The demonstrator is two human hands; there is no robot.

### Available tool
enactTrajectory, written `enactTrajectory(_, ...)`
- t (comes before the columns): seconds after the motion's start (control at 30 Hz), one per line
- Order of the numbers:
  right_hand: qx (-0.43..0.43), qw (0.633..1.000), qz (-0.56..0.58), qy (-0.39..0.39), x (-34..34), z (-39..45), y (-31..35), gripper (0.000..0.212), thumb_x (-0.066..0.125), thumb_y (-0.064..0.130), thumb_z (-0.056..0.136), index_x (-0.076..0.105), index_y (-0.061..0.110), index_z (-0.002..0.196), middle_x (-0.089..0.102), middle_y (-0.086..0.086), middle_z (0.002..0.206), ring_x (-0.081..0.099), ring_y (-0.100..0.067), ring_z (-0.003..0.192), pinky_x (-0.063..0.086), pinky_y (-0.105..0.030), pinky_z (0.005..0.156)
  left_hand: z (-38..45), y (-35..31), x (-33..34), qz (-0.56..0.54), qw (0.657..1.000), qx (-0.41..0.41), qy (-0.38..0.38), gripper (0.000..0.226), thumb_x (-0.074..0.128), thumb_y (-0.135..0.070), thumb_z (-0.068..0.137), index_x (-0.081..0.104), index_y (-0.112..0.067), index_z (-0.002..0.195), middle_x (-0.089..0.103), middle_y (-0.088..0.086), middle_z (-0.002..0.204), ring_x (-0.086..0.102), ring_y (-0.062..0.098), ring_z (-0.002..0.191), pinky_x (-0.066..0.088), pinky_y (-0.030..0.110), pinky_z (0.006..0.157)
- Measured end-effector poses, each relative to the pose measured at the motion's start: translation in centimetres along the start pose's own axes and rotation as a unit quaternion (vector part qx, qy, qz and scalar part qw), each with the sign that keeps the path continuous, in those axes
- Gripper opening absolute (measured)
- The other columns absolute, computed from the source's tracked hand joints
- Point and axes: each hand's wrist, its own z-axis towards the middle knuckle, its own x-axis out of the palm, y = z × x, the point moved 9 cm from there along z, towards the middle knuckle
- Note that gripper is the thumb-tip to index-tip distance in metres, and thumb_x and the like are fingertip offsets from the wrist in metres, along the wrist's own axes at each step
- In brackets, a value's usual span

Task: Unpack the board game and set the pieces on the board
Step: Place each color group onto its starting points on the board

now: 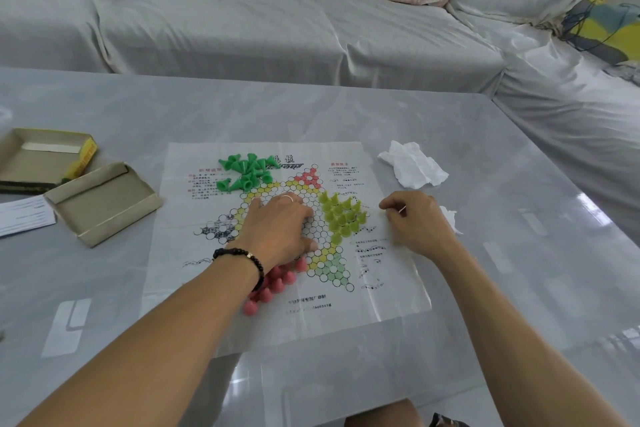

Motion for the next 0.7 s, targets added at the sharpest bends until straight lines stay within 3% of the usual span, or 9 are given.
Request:
enactTrajectory(0.2,0.022,0.998,-0.050,0.042,-1.4,-1.0,-1.9,0.029,0.048,0.008,0.087,0.073,0.022,0.093,0.068,0.005,0.102,0.060,-0.016,0.093,0.049,-0.033,0.086,-0.2,-0.2,-0.1,-0.001,1.000,-0.001,0.004,0.057,0.063,-0.055,0.083,0.049,-0.033,0.133,0.036,-0.003,0.149,0.034,0.016,0.136,0.019,0.051,0.114)
enactTrajectory(0.33,0.032,0.994,-0.070,0.077,-0.8,-2.0,-2.0,0.024,0.056,0.009,0.081,0.071,0.022,0.095,0.063,0.007,0.093,0.057,-0.016,0.091,0.050,-0.034,0.084,-0.3,-0.2,-0.2,-0.001,1.000,-0.003,0.007,0.056,0.062,-0.055,0.083,0.051,-0.033,0.132,0.038,-0.003,0.147,0.035,0.016,0.135,0.018,0.051,0.114)
enactTrajectory(0.43,0.015,0.988,-0.107,0.107,0.3,-2.5,-1.4,0.023,0.051,0.000,0.077,0.070,0.012,0.083,0.062,-0.001,0.086,0.050,-0.016,0.083,0.041,-0.025,0.065,-0.3,-0.2,-0.2,-0.002,1.000,-0.003,0.009,0.057,0.063,-0.054,0.083,0.050,-0.032,0.133,0.036,-0.003,0.149,0.034,0.017,0.136,0.016,0.051,0.114)
enactTrajectory(0.5,0.002,0.986,-0.125,0.107,0.6,-2.4,-1.0,0.029,0.046,-0.003,0.077,0.058,0.020,0.064,0.057,0.003,0.078,0.047,-0.017,0.079,0.030,-0.021,0.057,-0.2,-0.2,-0.2,-0.002,1.000,-0.004,0.010,0.057,0.062,-0.055,0.083,0.049,-0.032,0.134,0.035,-0.003,0.150,0.033,0.017,0.137,0.015,0.051,0.115)
enactTrajectory(0.7,-0.004,0.999,-0.028,0.043,-0.6,-1.0,0.1,0.013,0.055,0.008,0.080,0.060,0.020,0.080,0.060,0.008,0.083,0.056,-0.011,0.080,0.045,-0.026,0.067,-0.1,0.0,-0.1,0.003,1.000,-0.003,0.005,0.060,0.062,-0.056,0.082,0.046,-0.034,0.135,0.035,-0.004,0.150,0.034,0.015,0.136,0.018,0.050,0.115)
